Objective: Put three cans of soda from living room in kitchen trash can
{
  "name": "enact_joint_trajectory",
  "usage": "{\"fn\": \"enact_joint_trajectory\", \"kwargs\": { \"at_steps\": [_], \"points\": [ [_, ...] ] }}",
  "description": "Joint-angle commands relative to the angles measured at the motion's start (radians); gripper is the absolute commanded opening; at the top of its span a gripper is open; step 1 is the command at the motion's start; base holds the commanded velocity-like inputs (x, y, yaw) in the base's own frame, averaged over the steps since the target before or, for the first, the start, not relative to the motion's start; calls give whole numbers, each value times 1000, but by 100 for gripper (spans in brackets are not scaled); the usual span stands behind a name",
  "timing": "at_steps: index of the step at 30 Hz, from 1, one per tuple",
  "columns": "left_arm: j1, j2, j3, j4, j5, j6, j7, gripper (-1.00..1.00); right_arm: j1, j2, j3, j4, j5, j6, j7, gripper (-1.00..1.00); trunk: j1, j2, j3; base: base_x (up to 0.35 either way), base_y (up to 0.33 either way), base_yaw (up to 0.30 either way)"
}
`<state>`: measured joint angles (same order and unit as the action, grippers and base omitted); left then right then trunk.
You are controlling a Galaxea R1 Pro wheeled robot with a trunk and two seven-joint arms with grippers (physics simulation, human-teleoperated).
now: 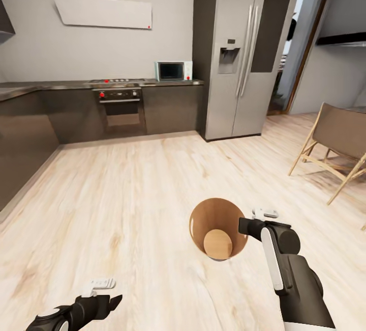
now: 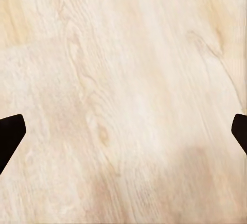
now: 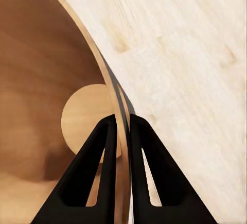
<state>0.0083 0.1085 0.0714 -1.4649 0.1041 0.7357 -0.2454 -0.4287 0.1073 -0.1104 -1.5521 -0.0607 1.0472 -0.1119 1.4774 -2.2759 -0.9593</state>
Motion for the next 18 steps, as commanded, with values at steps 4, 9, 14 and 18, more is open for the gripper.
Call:
{"fn": "enact_joint_trajectory", "kwargs": {
  "at_steps": [4,9,14,18],
  "points": [
    [0,0,0,0,0,0,-1,100,0,0,0,0,-16,0,4,-100,0,0,0,0,0,-281],
    [0,0,1,0,0,-1,-1,100,-1,0,0,1,-17,0,4,-100,0,0,0,0,0,-281],
    [0,0,1,0,0,-1,-2,100,0,0,0,1,-18,0,4,-100,0,0,0,0,0,-281],
    [0,1,1,0,0,-1,-2,100,0,0,0,1,-18,0,4,-100,0,0,0,0,0,-281]
  ]
}}
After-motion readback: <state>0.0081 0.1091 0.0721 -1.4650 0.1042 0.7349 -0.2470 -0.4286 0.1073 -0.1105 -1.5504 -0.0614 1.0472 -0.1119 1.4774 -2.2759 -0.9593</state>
